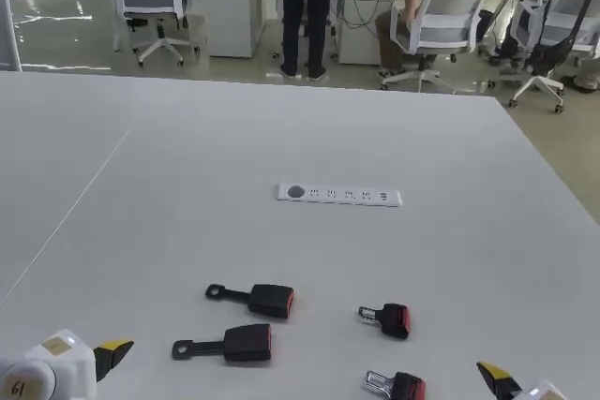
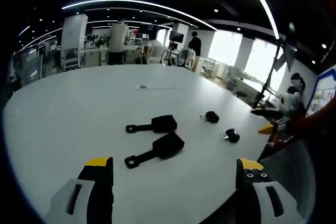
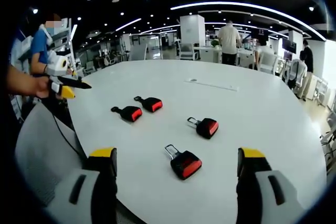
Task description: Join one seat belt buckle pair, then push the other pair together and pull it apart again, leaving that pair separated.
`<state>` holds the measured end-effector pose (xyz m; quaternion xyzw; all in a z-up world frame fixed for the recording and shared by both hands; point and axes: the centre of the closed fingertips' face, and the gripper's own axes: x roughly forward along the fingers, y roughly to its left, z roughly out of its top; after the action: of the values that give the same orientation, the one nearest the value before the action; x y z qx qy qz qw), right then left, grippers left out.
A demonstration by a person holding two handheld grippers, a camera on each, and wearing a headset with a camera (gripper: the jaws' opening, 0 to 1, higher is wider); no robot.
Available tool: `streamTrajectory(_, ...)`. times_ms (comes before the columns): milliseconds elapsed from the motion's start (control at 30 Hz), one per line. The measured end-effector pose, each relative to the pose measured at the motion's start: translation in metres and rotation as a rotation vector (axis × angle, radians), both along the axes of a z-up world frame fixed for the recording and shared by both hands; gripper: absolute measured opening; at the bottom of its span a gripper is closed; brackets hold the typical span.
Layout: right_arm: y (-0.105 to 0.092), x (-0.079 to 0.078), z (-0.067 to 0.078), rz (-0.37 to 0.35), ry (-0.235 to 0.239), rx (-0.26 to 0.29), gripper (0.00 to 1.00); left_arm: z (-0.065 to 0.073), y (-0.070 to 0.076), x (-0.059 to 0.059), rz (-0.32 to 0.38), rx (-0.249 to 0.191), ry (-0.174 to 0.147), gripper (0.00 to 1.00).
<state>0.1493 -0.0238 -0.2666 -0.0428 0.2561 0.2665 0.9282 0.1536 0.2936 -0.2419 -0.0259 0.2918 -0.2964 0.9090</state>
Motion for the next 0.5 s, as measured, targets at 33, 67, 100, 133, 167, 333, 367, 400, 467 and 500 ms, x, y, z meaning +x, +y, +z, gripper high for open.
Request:
streamTrajectory(33, 0.0000, 0.0000, 0.0000, -0.001, 0.000, 0.000, 0.97, -0.0001, 0.0002, 0.0002, 0.000, 0.001, -0.001, 0.99)
streamTrajectory(67, 0.0000, -0.0002, -0.0001, -0.001, 0.001, 0.000, 0.97, -0.0003, 0.0003, 0.0005, 0.001, 0.002, -0.001, 0.99)
streamTrajectory(100, 0.0001, -0.0003, -0.0001, 0.000, 0.001, 0.000, 0.97, -0.0005, 0.0004, 0.0006, 0.001, 0.002, -0.001, 0.99)
streamTrajectory(133, 0.0002, -0.0003, 0.0001, 0.000, 0.000, 0.000, 0.97, -0.0008, 0.0006, 0.0009, 0.001, 0.003, -0.001, 0.99)
streamTrajectory(167, 0.0002, -0.0002, 0.0002, 0.000, -0.001, 0.000, 0.97, -0.0008, 0.0006, 0.0010, 0.002, 0.003, -0.001, 0.99)
streamTrajectory(333, 0.0002, 0.0002, 0.0003, 0.001, 0.000, -0.001, 0.97, -0.0011, 0.0003, 0.0002, 0.004, 0.000, -0.001, 0.99)
streamTrajectory(367, 0.0002, 0.0002, 0.0002, 0.001, 0.000, -0.002, 0.97, -0.0014, 0.0006, 0.0001, 0.005, -0.002, 0.000, 0.99)
streamTrajectory(400, 0.0000, 0.0003, 0.0003, 0.000, 0.000, 0.000, 0.97, -0.0016, 0.0008, 0.0000, 0.006, -0.002, 0.000, 0.99)
streamTrajectory(467, -0.0001, 0.0007, 0.0007, -0.001, -0.002, 0.001, 0.97, -0.0018, 0.0016, 0.0000, 0.008, -0.002, 0.000, 0.99)
streamTrajectory(500, 0.0000, 0.0007, 0.0006, -0.001, -0.001, 0.000, 0.97, -0.0017, 0.0015, -0.0005, 0.009, -0.003, 0.000, 0.99)
